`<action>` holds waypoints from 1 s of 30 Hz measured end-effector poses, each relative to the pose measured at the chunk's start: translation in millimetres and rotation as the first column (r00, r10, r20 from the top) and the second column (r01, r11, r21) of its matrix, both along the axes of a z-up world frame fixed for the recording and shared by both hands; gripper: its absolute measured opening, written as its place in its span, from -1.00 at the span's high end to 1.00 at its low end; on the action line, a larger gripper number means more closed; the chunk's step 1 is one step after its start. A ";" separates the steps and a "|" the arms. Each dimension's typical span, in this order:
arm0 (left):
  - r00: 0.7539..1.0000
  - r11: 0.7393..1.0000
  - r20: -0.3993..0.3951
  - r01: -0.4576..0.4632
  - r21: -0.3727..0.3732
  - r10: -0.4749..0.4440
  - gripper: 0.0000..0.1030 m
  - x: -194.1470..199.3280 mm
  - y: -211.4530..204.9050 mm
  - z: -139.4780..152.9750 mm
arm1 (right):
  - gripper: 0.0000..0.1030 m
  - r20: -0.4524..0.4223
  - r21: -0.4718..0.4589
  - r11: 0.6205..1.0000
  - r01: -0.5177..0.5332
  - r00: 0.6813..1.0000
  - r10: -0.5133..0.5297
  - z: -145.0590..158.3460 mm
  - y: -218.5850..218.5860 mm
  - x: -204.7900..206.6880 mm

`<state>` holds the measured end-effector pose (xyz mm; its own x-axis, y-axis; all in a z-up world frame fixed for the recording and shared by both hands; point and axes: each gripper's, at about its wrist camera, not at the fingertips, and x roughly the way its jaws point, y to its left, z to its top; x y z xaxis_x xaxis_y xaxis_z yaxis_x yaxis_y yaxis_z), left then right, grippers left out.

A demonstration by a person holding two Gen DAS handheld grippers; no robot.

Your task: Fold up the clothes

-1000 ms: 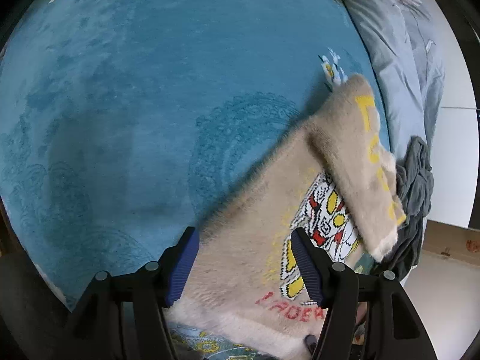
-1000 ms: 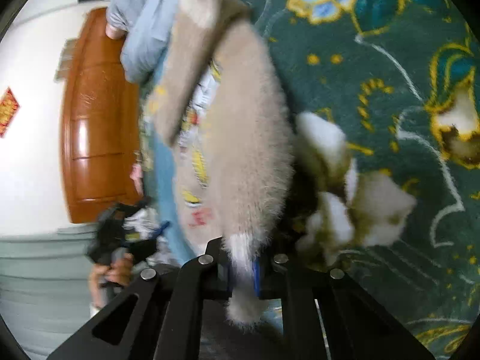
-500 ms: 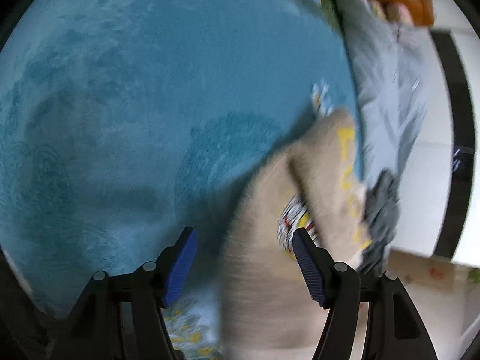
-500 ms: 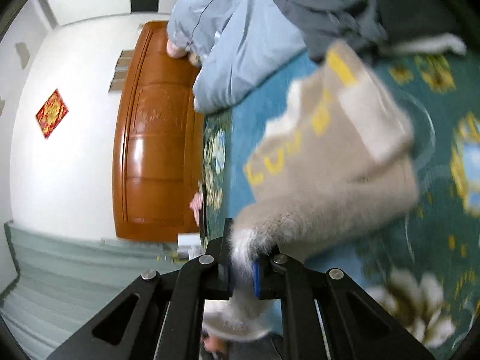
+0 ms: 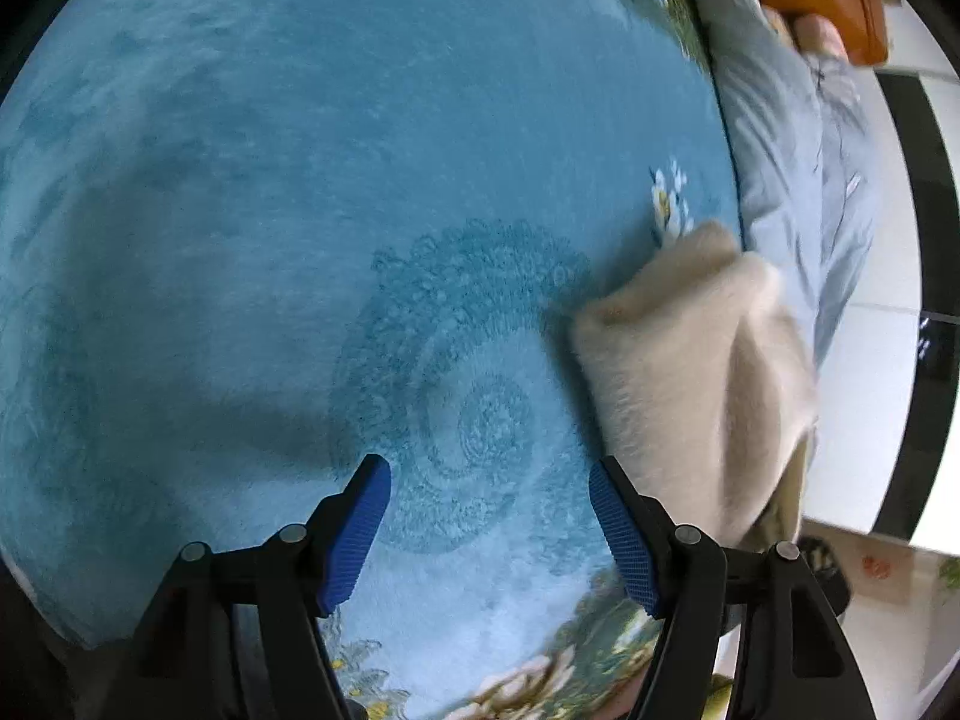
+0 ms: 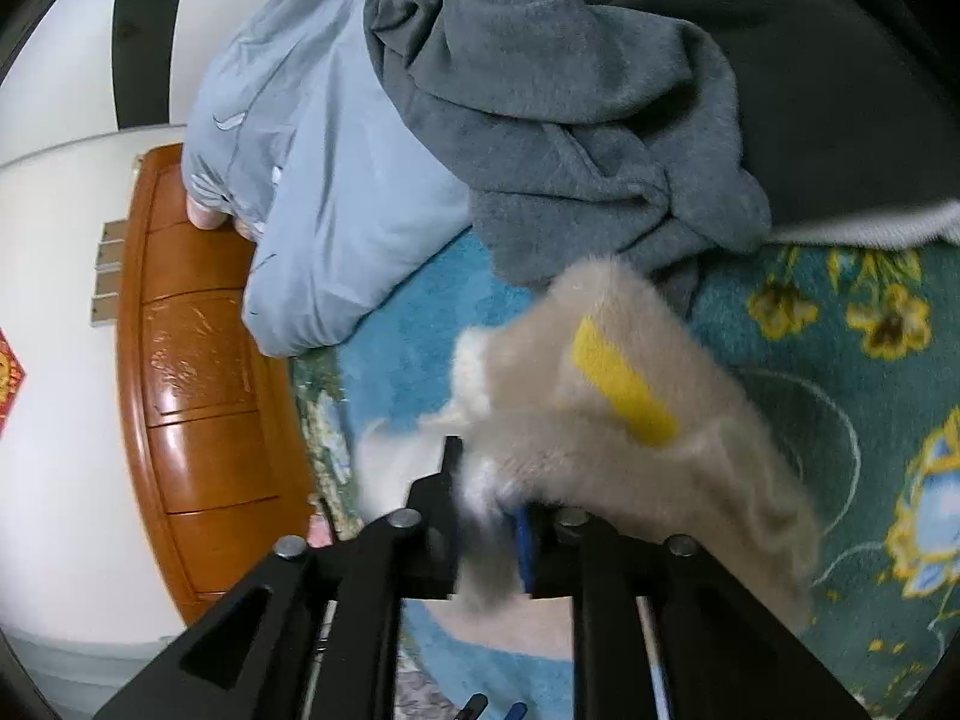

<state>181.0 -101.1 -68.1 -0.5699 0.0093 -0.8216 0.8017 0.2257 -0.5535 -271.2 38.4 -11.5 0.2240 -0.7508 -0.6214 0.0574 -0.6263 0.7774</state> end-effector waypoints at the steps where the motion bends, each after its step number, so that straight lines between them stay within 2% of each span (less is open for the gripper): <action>1: 1.000 1.000 0.006 0.012 0.002 -0.012 -0.41 -3.1 -1.0 -1.3 | 0.35 -0.010 -0.001 1.000 -0.004 1.000 0.004 -1.1 6.6 2.7; 3: 1.000 1.000 0.009 0.026 0.006 -0.026 -0.41 -7.6 -3.0 -3.9 | 0.04 -0.029 -0.002 1.000 -0.012 0.999 0.012 -3.5 22.7 9.4; 6: 1.000 1.000 -0.009 0.024 0.018 -0.024 -0.41 -10.4 -5.3 -7.7 | 0.01 -0.059 -0.004 1.000 -0.025 0.998 0.024 -7.3 46.7 19.5; 9: 0.999 1.000 -0.044 0.013 0.028 -0.012 -0.41 -12.8 -9.0 -9.5 | -0.18 -0.088 -0.005 0.999 -0.037 0.995 0.036 -11.0 70.8 29.6; 13: 0.992 0.998 -0.122 -0.018 0.060 0.025 -0.48 -21.0 -21.5 -18.5 | -0.20 -0.127 -0.006 0.999 -0.053 0.991 0.052 -15.9 102.9 43.0; 17: 0.984 0.996 -0.171 -0.029 0.081 0.042 -0.48 -39.6 -36.9 -31.3 | -0.36 -0.008 0.036 0.999 -0.014 1.000 0.014 -65.1 122.9 74.1; 21: 0.983 0.998 -0.181 0.024 0.062 -0.012 -0.53 -65.4 -52.6 -37.4 | -0.43 0.026 -0.067 0.987 0.143 0.990 -0.142 -79.6 130.2 81.2; 28: 0.977 0.997 -0.199 0.076 -0.004 -0.075 -0.55 -90.7 -71.1 -34.5 | -0.47 0.014 -0.108 0.976 0.189 0.982 -0.188 -82.9 101.5 67.2; 30: 0.979 0.996 -0.184 0.088 -0.004 -0.087 -0.53 -97.9 -76.1 -35.4 | -0.47 0.000 -0.089 0.980 0.178 0.984 -0.179 -80.9 90.0 61.4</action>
<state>83.1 -177.3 -103.4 -0.7082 0.0692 -0.7027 0.7030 0.1618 -0.6926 -209.8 128.5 -92.4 0.0771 -0.8300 -0.5523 -0.0429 -0.5562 0.8299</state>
